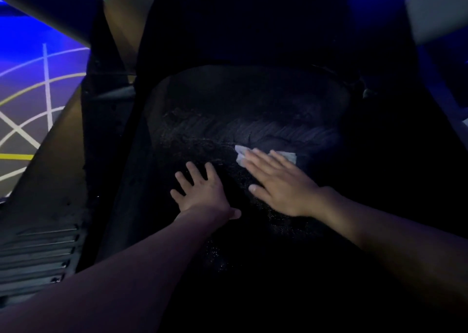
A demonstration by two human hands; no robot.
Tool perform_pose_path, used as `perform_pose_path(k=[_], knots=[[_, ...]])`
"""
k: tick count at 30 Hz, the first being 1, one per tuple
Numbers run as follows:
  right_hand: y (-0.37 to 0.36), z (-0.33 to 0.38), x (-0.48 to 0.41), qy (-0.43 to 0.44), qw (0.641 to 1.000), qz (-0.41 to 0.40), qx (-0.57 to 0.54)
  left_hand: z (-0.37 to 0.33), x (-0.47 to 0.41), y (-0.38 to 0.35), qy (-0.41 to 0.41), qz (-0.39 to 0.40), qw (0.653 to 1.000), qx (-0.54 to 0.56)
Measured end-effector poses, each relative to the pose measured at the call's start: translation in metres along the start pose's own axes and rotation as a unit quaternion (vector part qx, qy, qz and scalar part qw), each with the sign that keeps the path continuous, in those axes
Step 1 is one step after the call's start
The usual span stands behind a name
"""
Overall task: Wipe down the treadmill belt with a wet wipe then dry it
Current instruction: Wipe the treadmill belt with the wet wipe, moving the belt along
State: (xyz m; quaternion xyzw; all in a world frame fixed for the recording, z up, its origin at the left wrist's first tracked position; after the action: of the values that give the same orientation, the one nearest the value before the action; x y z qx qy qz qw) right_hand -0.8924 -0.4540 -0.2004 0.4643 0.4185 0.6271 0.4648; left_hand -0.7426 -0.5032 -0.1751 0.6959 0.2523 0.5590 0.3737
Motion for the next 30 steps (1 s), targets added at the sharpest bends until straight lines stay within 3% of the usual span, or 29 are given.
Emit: perform_pose_path(k=[3,8,11,12,16,19,20,24,27,28,30], knots=[[0.011,-0.023,-0.009,-0.134,0.990,-0.046,-0.004,0.011,0.000,0.000,-0.027,0.001,1.000,-0.014],[0.002,0.026,-0.009,0.033,0.999,-0.004,-0.010,0.030,0.002,0.010,-0.052,-0.025,0.997,-0.049],[0.008,-0.001,-0.021,-0.110,0.993,-0.024,-0.020,0.043,0.004,0.010,0.017,-0.025,0.999,-0.043],[0.005,0.006,-0.024,-0.118,0.993,-0.020,-0.013,0.048,0.005,0.009,0.043,-0.014,0.999,-0.025],[-0.001,0.044,-0.023,0.040,0.999,0.003,-0.012,0.055,0.002,0.010,0.055,-0.005,0.998,-0.005],[0.009,0.012,-0.037,-0.107,0.994,-0.021,-0.030,0.059,0.000,0.014,0.056,-0.002,0.998,0.000],[0.007,0.016,-0.040,-0.116,0.993,-0.017,-0.019,0.060,0.000,0.016,0.055,-0.008,0.998,-0.003],[0.000,0.051,-0.039,0.062,0.998,0.014,-0.002,0.066,0.000,0.025,0.048,-0.049,0.997,-0.031],[0.010,0.024,-0.052,-0.058,0.998,-0.006,-0.016,0.067,0.000,0.023,0.064,-0.040,0.996,-0.046],[0.008,0.029,-0.055,-0.062,0.998,-0.001,-0.009,0.067,-0.001,0.022,0.074,-0.034,0.996,-0.046],[0.001,0.053,-0.051,0.035,0.999,0.019,-0.002,0.067,-0.003,0.021,0.096,-0.014,0.994,-0.041]])
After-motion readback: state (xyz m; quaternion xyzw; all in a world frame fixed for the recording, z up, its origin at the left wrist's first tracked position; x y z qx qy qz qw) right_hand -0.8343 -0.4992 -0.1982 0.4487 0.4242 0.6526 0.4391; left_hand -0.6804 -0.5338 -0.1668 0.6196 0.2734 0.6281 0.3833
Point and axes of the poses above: each hand's wrist, its own x-axis away from the middle knuckle, its own y-axis out of the back of the hand, z = x × y, the point moved 7 cm from there along -x, towards the middle knuckle, and after that the axes turned 1 degree about -x, right-handed, at the moved point
